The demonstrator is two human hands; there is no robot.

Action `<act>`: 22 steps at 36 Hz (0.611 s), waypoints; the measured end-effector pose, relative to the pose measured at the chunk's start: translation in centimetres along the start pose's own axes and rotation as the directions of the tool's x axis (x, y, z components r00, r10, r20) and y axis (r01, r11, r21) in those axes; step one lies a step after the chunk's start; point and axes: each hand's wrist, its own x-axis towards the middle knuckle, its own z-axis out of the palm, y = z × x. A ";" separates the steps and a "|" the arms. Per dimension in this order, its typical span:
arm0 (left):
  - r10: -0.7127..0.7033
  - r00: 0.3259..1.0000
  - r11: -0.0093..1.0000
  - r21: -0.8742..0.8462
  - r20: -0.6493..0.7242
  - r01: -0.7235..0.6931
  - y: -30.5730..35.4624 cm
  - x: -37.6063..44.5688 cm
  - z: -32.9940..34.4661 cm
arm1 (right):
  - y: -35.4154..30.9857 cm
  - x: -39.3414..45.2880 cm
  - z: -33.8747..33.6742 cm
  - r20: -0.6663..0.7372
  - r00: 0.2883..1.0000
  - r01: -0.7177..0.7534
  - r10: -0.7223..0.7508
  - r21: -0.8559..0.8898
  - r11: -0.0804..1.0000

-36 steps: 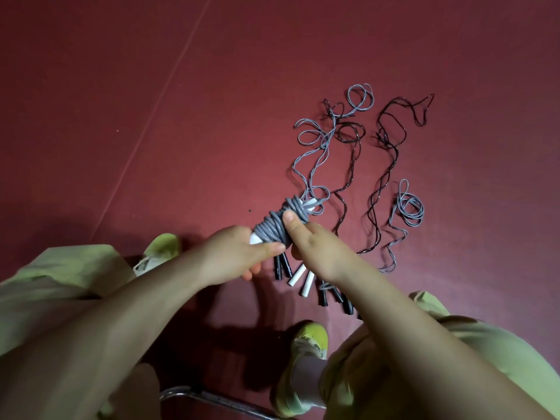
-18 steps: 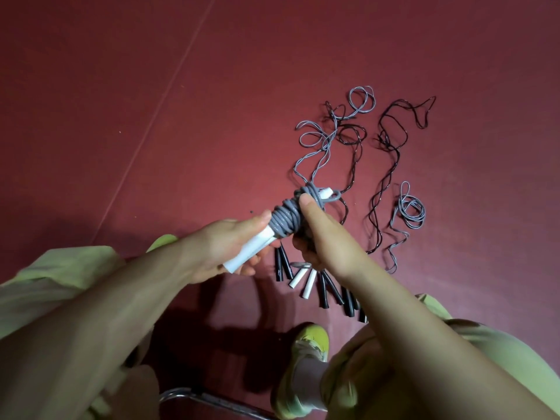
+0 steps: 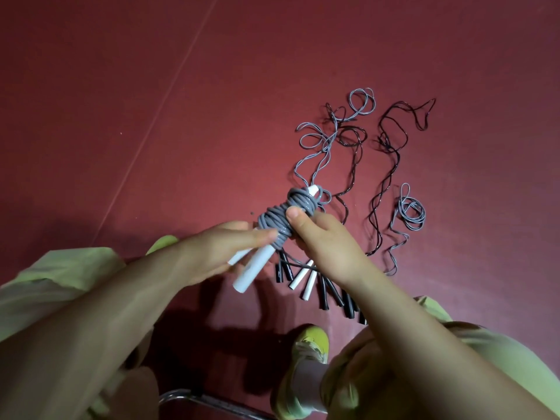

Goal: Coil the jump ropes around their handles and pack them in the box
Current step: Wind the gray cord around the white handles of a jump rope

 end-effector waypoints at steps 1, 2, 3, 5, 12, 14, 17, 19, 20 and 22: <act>-0.071 0.990 0.987 -0.132 0.118 0.086 0.0 -0.2 -0.3 | -0.1 -0.1 0.0 0.013 1.000 0.019 -0.019 0.016 1.000; -0.106 0.962 0.960 -0.225 0.253 0.165 0.1 -0.4 -0.5 | -0.2 -0.2 0.0 0.040 0.998 0.036 -0.037 0.042 0.998; -0.104 0.923 0.929 -0.294 0.370 0.223 0.1 -0.5 -0.6 | -0.6 -0.4 -0.1 0.078 0.996 0.045 -0.051 0.073 0.996; -0.061 0.872 0.882 -0.383 0.485 0.275 -0.1 -0.5 -0.8 | -0.8 -0.6 -0.2 0.146 0.986 0.060 -0.080 0.134 0.989; -0.215 0.910 0.903 -0.284 0.354 0.323 0.8 -0.7 0.4 | 0.2 -0.2 -0.5 0.163 0.986 0.044 -0.046 0.018 0.999; -0.221 0.934 0.938 -0.200 0.282 0.282 1.0 -0.6 0.6 | 0.5 0.0 -0.8 0.139 0.990 0.021 -0.011 -0.069 0.997; -0.186 0.966 0.976 -0.083 0.178 0.203 0.7 -0.3 0.5 | 0.1 -0.1 -0.9 0.125 0.992 0.006 0.015 -0.171 0.985; -0.154 0.982 0.988 0.011 0.107 0.154 0.4 -0.1 0.3 | -0.1 -0.2 -1.0 0.122 0.991 -0.023 0.057 -0.262 0.965; -0.138 0.987 0.989 0.067 0.077 0.133 0.4 0.0 0.4 | -0.2 -0.2 -1.0 0.116 0.990 -0.041 0.079 -0.297 0.954; -0.105 0.994 0.980 0.171 0.000 0.104 0.3 0.0 0.4 | -0.4 -0.3 -0.9 0.113 0.987 -0.072 0.114 -0.322 0.944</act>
